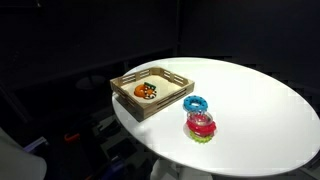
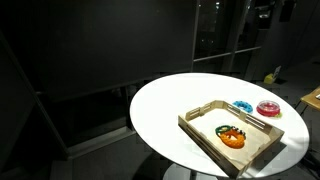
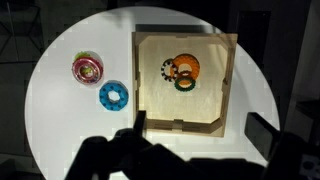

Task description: Remove the green ring from the crate and put it on the right side of the table

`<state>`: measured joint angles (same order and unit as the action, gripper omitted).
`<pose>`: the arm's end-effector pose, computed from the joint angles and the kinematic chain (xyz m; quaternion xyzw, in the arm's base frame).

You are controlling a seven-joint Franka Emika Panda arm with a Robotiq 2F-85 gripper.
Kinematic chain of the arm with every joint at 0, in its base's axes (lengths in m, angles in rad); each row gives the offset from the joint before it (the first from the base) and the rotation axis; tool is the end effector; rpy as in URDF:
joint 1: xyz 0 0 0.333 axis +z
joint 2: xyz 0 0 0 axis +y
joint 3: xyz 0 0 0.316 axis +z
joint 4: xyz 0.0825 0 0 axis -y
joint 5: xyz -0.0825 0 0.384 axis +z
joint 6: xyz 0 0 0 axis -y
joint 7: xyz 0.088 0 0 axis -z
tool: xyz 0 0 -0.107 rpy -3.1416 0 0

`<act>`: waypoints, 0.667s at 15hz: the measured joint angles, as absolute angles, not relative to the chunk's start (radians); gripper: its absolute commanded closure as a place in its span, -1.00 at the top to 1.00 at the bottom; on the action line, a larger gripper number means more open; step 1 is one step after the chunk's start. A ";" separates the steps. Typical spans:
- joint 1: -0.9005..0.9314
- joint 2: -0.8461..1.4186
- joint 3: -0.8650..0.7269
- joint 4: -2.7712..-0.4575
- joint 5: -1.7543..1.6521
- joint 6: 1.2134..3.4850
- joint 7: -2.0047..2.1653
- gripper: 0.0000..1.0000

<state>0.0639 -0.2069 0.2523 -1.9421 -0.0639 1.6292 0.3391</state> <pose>0.4609 0.1536 0.5592 0.9967 -0.0118 -0.0350 0.0723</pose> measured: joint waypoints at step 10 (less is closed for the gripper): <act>0.075 -0.046 0.204 -1.945 -0.061 1.775 0.349 1.00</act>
